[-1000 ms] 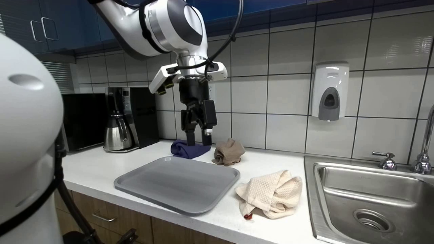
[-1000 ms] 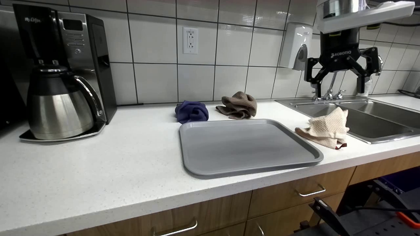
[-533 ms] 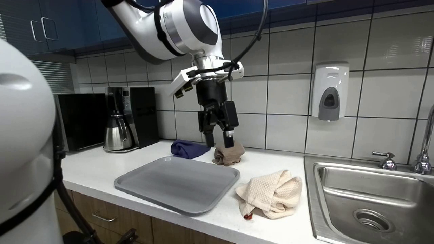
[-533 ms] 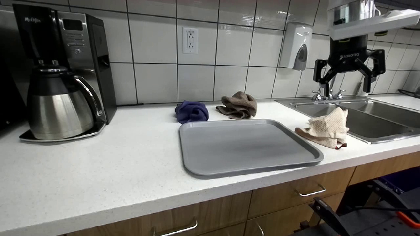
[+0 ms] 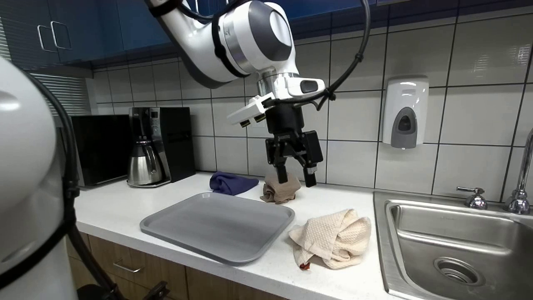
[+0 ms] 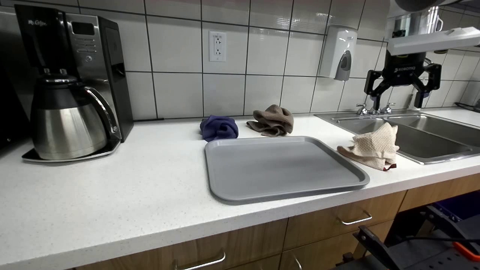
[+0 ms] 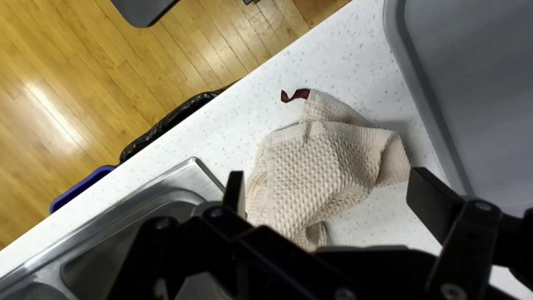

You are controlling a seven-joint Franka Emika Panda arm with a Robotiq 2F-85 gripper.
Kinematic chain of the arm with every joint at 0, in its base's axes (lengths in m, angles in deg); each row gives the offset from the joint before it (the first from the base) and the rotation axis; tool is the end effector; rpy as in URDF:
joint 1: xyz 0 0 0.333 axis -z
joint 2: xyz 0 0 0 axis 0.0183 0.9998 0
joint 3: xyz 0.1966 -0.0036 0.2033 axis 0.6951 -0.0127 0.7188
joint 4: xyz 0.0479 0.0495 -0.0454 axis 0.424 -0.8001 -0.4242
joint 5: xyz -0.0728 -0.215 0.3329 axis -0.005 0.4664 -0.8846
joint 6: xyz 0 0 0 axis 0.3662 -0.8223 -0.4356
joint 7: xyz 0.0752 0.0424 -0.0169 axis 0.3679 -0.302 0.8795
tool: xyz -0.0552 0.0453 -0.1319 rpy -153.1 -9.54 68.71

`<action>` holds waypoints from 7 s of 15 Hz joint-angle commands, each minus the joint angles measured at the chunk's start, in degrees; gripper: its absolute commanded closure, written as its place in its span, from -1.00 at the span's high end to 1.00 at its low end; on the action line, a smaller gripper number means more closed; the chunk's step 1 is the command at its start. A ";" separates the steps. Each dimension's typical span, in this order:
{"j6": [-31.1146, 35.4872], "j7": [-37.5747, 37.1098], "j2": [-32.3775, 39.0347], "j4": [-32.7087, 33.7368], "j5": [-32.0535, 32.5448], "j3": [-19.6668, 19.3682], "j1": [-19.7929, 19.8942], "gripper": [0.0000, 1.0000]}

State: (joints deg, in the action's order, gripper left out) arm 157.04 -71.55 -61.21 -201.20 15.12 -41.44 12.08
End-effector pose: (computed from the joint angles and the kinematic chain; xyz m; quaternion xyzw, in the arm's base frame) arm 0.4028 -0.1357 0.2627 0.9579 -0.2665 0.0093 0.1066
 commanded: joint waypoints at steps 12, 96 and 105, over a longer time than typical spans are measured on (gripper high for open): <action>19.48 0.34 17.24 4.91 7.87 -5.54 2.92 1.00; 31.73 3.16 10.14 -2.82 13.45 -10.30 -8.81 -0.94; 34.02 5.06 7.68 -7.53 12.69 -10.02 -14.23 -0.94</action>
State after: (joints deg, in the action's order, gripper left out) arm 189.99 -69.45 -50.44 -205.87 29.13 -51.59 -0.81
